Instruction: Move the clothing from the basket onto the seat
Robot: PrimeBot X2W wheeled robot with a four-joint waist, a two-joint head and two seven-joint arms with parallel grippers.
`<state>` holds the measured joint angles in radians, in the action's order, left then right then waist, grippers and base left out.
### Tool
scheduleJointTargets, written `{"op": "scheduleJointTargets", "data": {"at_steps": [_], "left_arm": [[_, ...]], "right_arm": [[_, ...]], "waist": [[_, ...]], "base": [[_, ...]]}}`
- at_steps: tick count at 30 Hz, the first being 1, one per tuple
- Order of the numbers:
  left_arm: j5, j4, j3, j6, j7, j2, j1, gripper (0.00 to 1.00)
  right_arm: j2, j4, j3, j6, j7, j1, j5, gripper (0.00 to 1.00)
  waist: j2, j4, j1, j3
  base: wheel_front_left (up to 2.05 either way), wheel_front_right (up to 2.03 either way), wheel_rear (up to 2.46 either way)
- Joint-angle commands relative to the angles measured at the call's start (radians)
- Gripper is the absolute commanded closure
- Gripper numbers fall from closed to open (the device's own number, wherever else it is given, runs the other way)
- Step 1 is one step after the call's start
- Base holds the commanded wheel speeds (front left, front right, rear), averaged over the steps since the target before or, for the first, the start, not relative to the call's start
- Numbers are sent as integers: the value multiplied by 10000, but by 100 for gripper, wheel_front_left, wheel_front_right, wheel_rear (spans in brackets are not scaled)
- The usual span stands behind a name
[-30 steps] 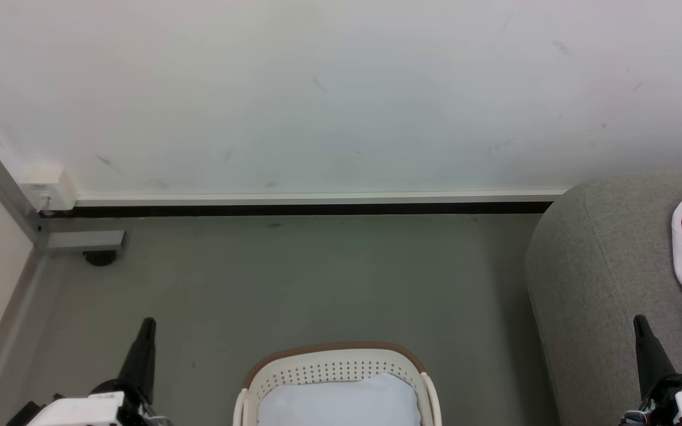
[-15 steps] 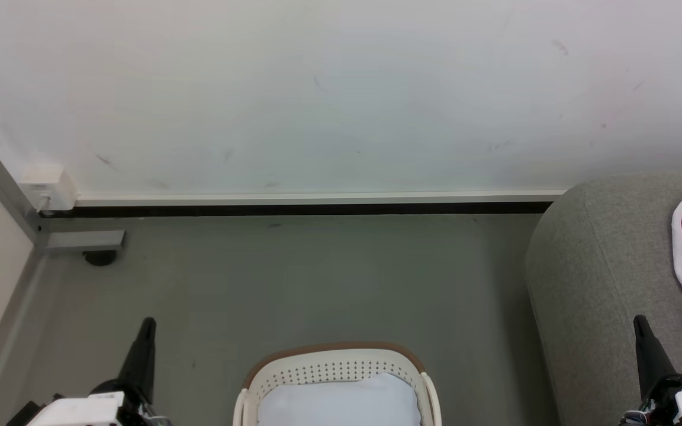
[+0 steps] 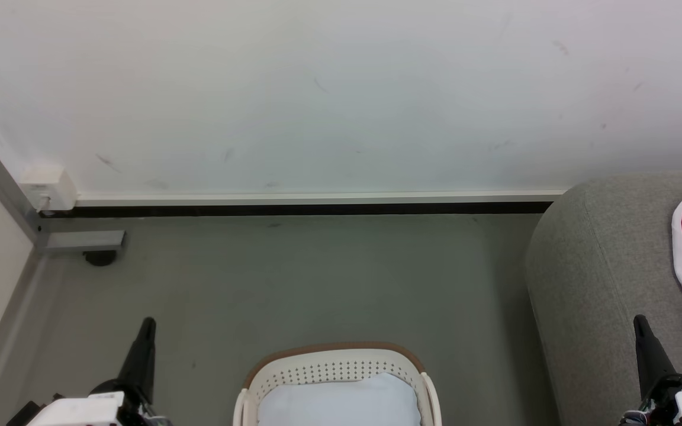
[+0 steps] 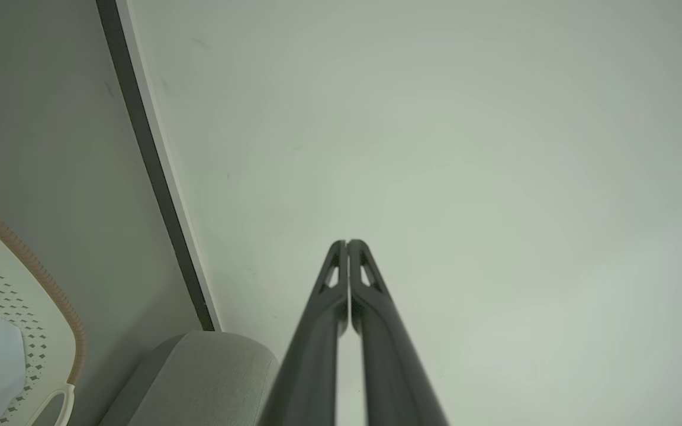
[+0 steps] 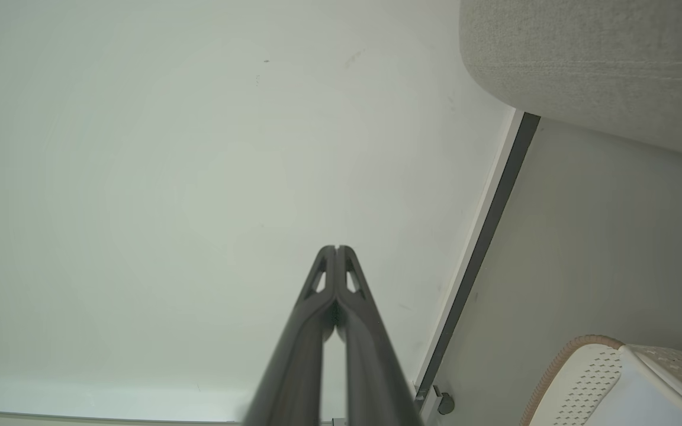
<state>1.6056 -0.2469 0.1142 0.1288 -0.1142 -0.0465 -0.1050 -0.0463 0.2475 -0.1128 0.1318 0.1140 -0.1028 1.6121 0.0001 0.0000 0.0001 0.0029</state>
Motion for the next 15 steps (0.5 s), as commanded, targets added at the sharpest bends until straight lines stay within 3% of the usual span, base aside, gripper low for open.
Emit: {"op": "scheduleJointTargets", "data": {"at_steps": [1,15], "left_arm": [[131,32,24,40,-38,-69,-94,100],[132,31,23,41,-37,-69,-94,100]], "right_arm": [[-73,-53,-37,-21,37,-129,15,100],[-73,-51,-36,-21,36,-129,16,100]], "waist": [[-1,0,-1,0],[-1,0,-1,0]], "base": [[0,0,0],[0,0,0]]}}
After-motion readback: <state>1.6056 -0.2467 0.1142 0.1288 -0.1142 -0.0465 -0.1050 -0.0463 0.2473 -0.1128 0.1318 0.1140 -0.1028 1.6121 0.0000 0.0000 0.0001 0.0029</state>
